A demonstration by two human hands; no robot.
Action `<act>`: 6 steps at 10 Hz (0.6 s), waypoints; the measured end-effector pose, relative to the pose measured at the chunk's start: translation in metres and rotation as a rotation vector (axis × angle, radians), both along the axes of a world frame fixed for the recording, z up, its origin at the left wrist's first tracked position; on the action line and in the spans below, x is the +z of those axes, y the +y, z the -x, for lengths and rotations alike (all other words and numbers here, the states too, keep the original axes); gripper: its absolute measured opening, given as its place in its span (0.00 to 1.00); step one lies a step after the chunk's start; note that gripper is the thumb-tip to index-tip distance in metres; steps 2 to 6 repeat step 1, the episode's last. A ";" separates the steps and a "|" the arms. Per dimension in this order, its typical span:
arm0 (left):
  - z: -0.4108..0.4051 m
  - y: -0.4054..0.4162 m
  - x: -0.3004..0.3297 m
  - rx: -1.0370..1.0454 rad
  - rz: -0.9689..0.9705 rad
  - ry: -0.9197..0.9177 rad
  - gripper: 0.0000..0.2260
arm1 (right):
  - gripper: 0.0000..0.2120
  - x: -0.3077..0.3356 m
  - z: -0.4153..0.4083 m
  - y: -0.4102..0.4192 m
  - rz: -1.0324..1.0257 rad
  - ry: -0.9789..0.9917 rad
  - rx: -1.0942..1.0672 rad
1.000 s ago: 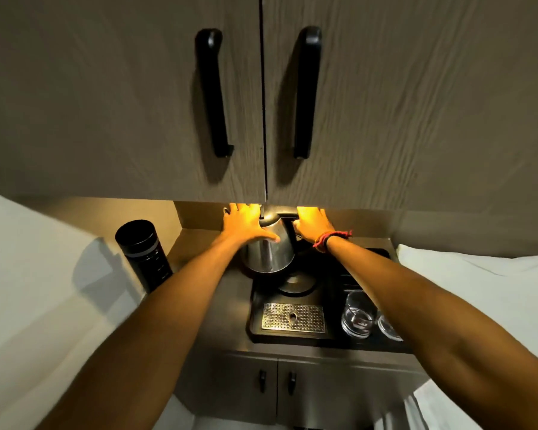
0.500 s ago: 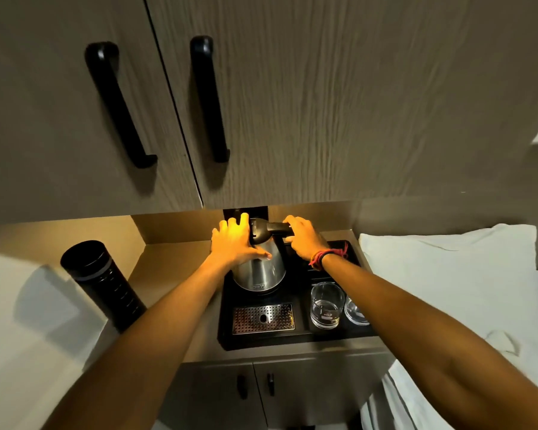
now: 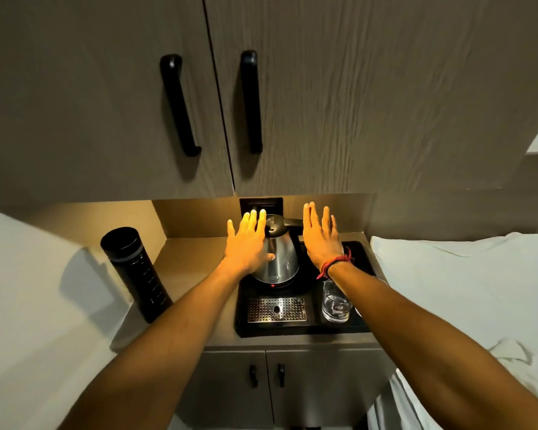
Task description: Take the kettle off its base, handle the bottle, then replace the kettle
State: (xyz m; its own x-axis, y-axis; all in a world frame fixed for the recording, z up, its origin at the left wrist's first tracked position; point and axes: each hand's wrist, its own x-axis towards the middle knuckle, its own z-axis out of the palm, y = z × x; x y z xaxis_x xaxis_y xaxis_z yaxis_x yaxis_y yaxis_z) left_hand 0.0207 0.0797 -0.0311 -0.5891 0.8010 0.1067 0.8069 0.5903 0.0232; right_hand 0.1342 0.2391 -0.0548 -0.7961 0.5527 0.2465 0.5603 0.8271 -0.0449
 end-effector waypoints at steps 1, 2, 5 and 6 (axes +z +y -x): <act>-0.010 -0.016 0.013 -0.062 -0.095 0.120 0.42 | 0.36 0.016 -0.008 -0.020 -0.045 0.081 0.040; -0.010 -0.016 0.013 -0.062 -0.095 0.120 0.42 | 0.36 0.016 -0.008 -0.020 -0.045 0.081 0.040; -0.010 -0.016 0.013 -0.062 -0.095 0.120 0.42 | 0.36 0.016 -0.008 -0.020 -0.045 0.081 0.040; -0.010 -0.016 0.013 -0.062 -0.095 0.120 0.42 | 0.36 0.016 -0.008 -0.020 -0.045 0.081 0.040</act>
